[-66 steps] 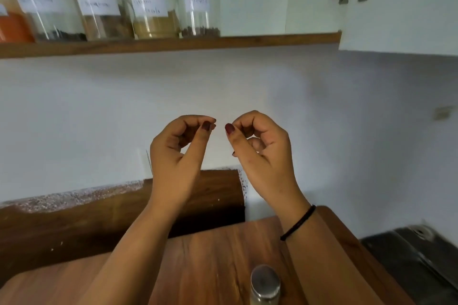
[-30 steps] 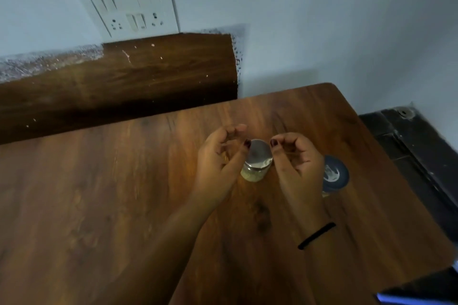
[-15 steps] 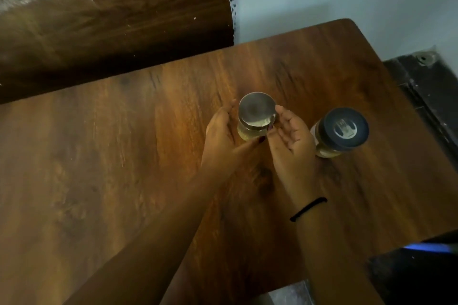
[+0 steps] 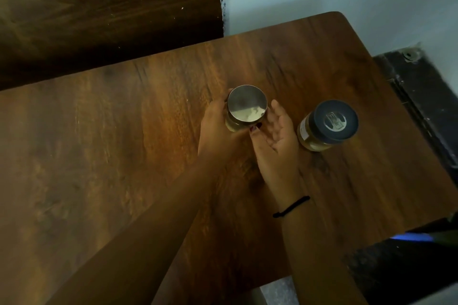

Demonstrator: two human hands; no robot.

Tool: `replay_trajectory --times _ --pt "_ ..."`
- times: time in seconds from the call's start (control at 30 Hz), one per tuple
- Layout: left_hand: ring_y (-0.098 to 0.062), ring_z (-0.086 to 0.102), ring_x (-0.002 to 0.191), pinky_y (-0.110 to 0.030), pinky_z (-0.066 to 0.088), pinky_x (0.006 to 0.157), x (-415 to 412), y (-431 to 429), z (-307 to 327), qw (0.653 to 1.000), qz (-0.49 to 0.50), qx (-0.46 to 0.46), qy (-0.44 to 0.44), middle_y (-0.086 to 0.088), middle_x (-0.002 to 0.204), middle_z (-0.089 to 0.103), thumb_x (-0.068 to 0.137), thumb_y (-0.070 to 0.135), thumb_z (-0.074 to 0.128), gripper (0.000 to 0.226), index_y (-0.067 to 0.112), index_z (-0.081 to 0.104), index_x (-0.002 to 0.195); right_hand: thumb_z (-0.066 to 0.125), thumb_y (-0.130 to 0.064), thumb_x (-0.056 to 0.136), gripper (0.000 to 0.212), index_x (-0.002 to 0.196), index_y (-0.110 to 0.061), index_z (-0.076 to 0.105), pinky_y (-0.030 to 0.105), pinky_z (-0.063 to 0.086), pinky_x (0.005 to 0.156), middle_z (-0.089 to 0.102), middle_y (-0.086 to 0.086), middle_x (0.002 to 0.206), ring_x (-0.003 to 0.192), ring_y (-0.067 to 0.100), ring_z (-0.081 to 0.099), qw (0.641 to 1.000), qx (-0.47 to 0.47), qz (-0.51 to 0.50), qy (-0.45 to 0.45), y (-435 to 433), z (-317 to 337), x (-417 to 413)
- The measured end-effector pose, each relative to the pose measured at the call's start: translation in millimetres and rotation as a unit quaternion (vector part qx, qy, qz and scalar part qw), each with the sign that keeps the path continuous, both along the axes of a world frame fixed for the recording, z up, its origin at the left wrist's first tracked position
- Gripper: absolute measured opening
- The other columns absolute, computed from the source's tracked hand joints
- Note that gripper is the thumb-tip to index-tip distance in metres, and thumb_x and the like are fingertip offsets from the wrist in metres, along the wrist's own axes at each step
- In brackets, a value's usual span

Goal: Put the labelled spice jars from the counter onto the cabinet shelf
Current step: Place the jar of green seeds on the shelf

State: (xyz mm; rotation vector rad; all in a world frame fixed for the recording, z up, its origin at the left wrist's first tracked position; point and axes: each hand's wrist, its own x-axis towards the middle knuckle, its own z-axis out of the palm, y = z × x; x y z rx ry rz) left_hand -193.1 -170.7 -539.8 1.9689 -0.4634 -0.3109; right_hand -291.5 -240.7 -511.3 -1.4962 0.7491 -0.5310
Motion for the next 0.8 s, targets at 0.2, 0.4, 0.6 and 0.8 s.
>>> replay_trajectory --times 0.2,0.4,0.6,0.8 --pt "-0.002 0.059 0.112 -0.019 0.053 0.091 9 32 30 0.999 -0.026 -0.030 -0.004 0.014 0.124 0.060 0.063 0.043 0.088 0.073 0.034 0.052 0.125 0.057 -0.004 0.096 0.047 0.141 -0.011 0.046 0.024 0.050 0.099 0.060 0.001 0.134 0.123 0.007 0.057 0.999 -0.022 0.006 -0.041 -5 19 -5" --pt "-0.012 0.064 0.112 -0.034 0.058 0.088 18 71 87 0.987 -0.072 -0.122 0.082 0.008 0.119 0.066 0.061 0.036 0.086 0.067 0.023 0.058 0.120 0.052 -0.032 0.099 0.040 0.139 -0.029 0.051 0.049 0.040 0.111 0.055 -0.009 0.141 0.133 0.009 0.049 0.996 0.053 0.056 -0.049 -12 33 2" --pt "-0.020 0.063 0.114 -0.037 0.055 0.091 27 93 145 0.974 -0.124 -0.168 0.084 -0.003 0.121 0.067 0.070 0.030 0.077 0.065 0.007 0.056 0.127 0.056 -0.038 0.090 0.021 0.092 -0.041 0.077 0.028 0.058 0.081 0.076 -0.009 0.099 0.097 0.014 0.070 0.973 0.139 0.180 -0.045 0 66 18" --pt "-0.021 0.064 0.115 -0.037 0.054 0.093 34 105 183 0.974 -0.114 -0.187 0.052 -0.003 0.123 0.068 0.074 0.031 0.073 0.060 0.010 0.057 0.129 0.077 -0.068 0.061 0.068 0.107 -0.019 0.073 0.037 0.057 0.087 0.071 0.010 0.112 0.101 0.023 0.068 0.947 0.176 0.245 -0.111 14 93 31"
